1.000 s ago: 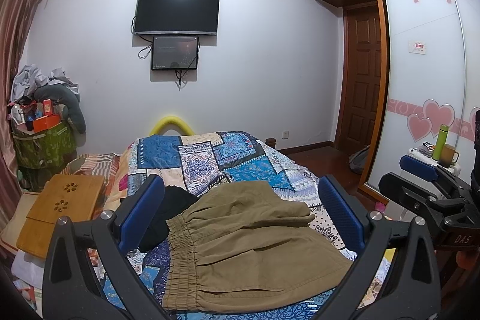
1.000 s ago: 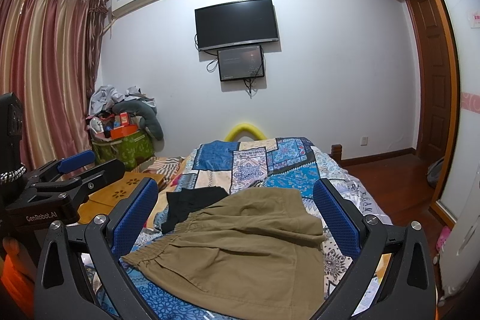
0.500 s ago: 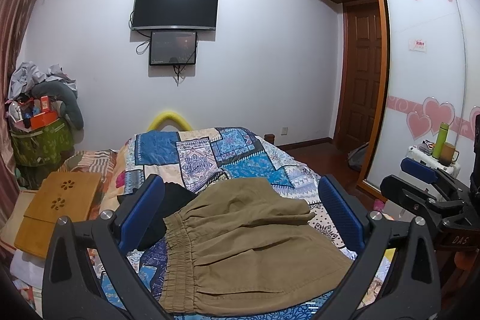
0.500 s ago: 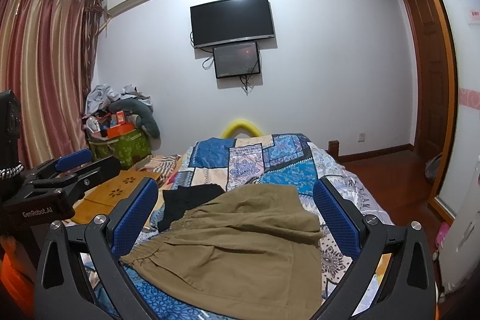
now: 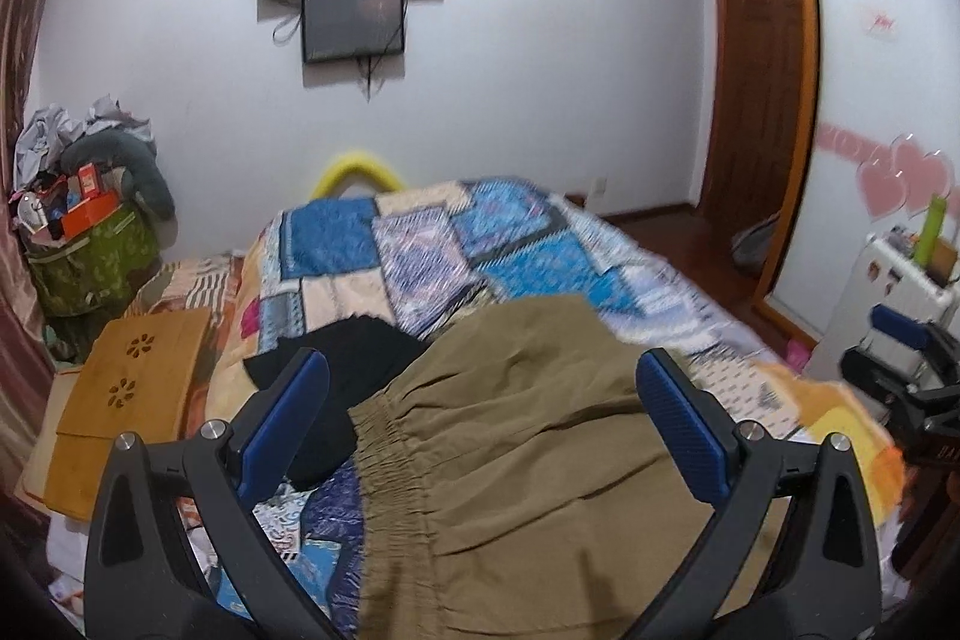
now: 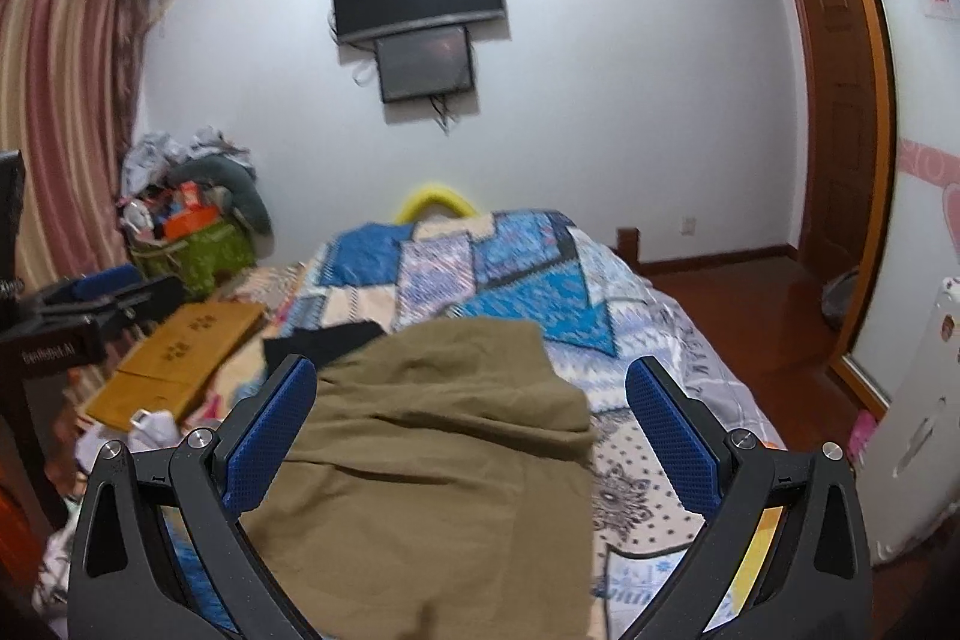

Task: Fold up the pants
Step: 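Lower the left gripper onto the pants waistband while the right gripper grasps a leg edge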

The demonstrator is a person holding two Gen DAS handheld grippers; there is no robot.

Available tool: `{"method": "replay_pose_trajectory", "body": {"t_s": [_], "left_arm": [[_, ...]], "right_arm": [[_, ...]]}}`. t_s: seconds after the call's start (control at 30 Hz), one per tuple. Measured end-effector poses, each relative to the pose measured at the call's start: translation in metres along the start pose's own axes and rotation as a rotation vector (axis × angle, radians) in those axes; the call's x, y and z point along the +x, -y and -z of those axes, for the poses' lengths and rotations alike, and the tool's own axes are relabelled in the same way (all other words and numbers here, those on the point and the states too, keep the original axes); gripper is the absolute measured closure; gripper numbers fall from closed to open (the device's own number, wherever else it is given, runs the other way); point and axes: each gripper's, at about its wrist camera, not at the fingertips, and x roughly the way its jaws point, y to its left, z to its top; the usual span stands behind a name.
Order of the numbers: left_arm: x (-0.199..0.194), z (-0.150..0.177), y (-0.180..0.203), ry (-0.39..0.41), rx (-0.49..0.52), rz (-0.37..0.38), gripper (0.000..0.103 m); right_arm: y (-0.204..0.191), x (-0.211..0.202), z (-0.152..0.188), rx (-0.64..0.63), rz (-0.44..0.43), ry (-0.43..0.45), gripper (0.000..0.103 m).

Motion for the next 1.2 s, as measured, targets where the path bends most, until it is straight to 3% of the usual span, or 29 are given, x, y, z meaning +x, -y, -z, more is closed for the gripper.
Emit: {"method": "replay_pose_trajectory", "body": {"t_s": [0.17,0.43,0.57,0.83,1.0,1.2], "left_arm": [[0.060,0.008,-0.027,-0.194,-0.043,0.047,0.000],[0.142,0.040,-0.067,-0.423,-0.082,-0.007,0.004],[0.170,0.057,-0.082,-0.525,-0.071,-0.040,0.011],[0.205,0.086,-0.089,-0.700,-0.087,0.080,0.014],[0.208,0.094,-0.091,-0.685,-0.116,0.102,0.014],[0.204,0.098,-0.097,-0.643,-0.123,0.063,0.020]], "right_arm": [[0.025,0.030,0.015,0.010,0.028,-0.116,0.000],[0.058,0.089,0.047,0.081,-0.032,-0.350,0.001],[0.069,0.120,0.057,0.120,-0.073,-0.436,0.010],[0.074,0.161,0.074,0.146,-0.158,-0.580,0.025],[0.073,0.169,0.080,0.177,-0.206,-0.613,0.027],[0.072,0.167,0.080,0.179,-0.258,-0.590,0.054]]}}
